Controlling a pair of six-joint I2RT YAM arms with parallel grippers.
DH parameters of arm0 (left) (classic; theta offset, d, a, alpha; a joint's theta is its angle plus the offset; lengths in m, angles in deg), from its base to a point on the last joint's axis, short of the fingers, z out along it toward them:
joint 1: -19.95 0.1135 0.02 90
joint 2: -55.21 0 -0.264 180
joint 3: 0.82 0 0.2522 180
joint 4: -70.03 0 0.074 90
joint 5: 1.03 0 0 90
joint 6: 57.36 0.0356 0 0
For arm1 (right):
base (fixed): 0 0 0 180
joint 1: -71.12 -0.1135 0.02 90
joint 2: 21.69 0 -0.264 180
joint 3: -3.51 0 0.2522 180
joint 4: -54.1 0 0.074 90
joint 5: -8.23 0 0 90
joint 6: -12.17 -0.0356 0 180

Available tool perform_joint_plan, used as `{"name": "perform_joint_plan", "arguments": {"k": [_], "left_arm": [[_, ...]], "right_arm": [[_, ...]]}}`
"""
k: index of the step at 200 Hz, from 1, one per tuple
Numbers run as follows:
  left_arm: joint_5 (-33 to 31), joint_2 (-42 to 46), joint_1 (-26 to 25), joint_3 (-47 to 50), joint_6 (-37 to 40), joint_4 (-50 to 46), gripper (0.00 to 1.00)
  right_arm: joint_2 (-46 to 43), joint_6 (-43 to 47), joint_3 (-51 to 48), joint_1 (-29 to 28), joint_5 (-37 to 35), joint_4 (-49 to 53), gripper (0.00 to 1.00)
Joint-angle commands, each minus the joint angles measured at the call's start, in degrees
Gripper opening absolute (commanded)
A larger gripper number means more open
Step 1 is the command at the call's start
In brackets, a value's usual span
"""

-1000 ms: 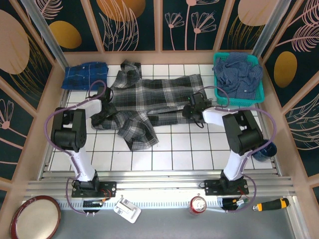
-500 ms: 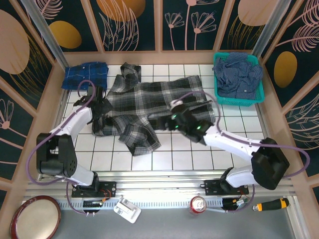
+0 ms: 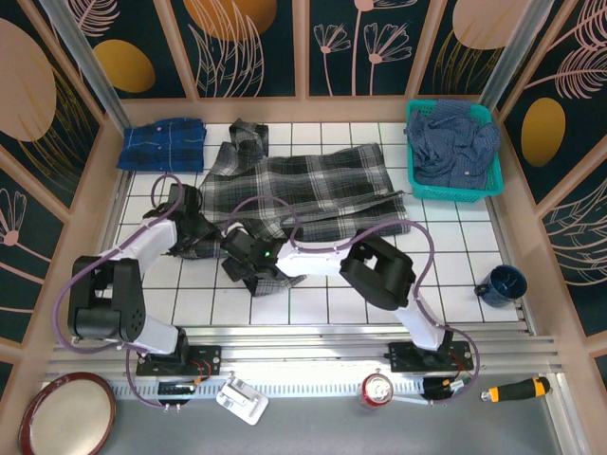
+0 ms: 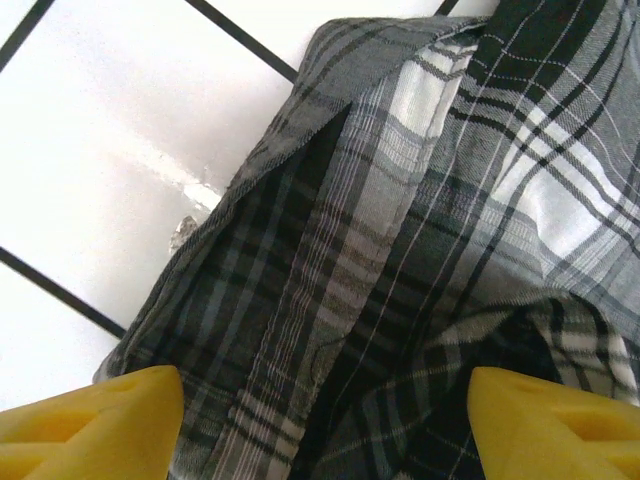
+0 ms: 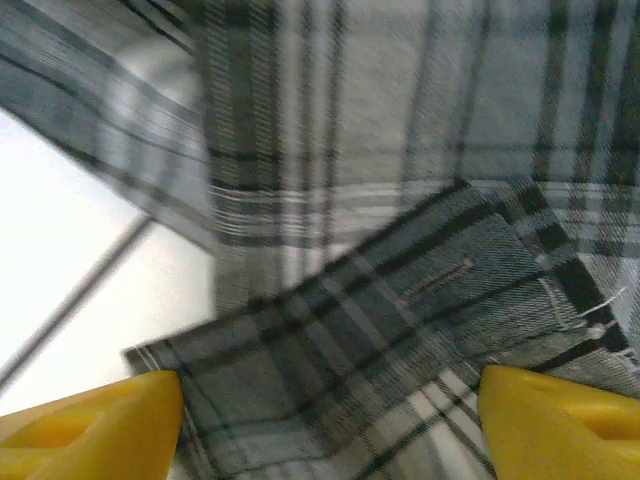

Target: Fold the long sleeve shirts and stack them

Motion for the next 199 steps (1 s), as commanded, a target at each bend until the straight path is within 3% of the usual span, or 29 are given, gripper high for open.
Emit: {"name": "perform_joint_plan", "arguments": {"k": [1, 29, 51, 66, 115, 128, 142, 177, 189, 199], "left_arm": [[1.6, -2.8, 1.4, 0.3, 0.3, 3.6, 0.74], [2.8, -5.0, 1.8, -0.1, 0.4, 5.1, 0.69], [2.6, -5.6, 1.9, 0.8, 0.2, 5.9, 0.60], [2.1, -6.2, 2.0, 1.1, 0.2, 6.2, 0.53], [0.9, -7.7, 2.2, 1.9, 1.3, 6.5, 0.26], [0.7, -8.0, 2.2, 2.1, 1.5, 6.7, 0.22], [1.1, -8.4, 2.2, 2.0, 2.7, 7.4, 0.17], [-0.3, -9.7, 2.2, 2.0, 3.1, 7.0, 0.15], [-0.3, -10.0, 2.2, 1.8, 3.3, 6.9, 0.13], [-0.3, -10.0, 2.2, 1.8, 3.4, 6.9, 0.12]], "right_arm": [[1.5, -0.1, 1.9, 0.8, 0.6, 1.5, 0.75], [2.2, 0.7, 2.1, 0.5, 1.6, 1.9, 0.57], [0.1, 2.2, 2.3, 0.6, 2.3, 2.4, 0.14], [-3.2, 3.7, 1.7, 0.9, 4.2, 2.7, 0.00], [-19.6, 8.1, -3.6, 2.7, 4.0, 7.0, 0.00], [-23.9, 8.4, -5.0, 4.2, 4.2, 7.4, 0.00], [-27.9, 8.9, -5.7, 7.2, 5.6, 7.5, 0.00], [-35.3, 8.7, -4.8, 18.5, 5.0, 3.6, 0.00], [-36.0, 9.1, -4.3, 22.5, 11.4, 3.0, 0.00], [-35.3, 11.4, -4.0, 24.7, 20.8, 2.6, 0.02]]}}
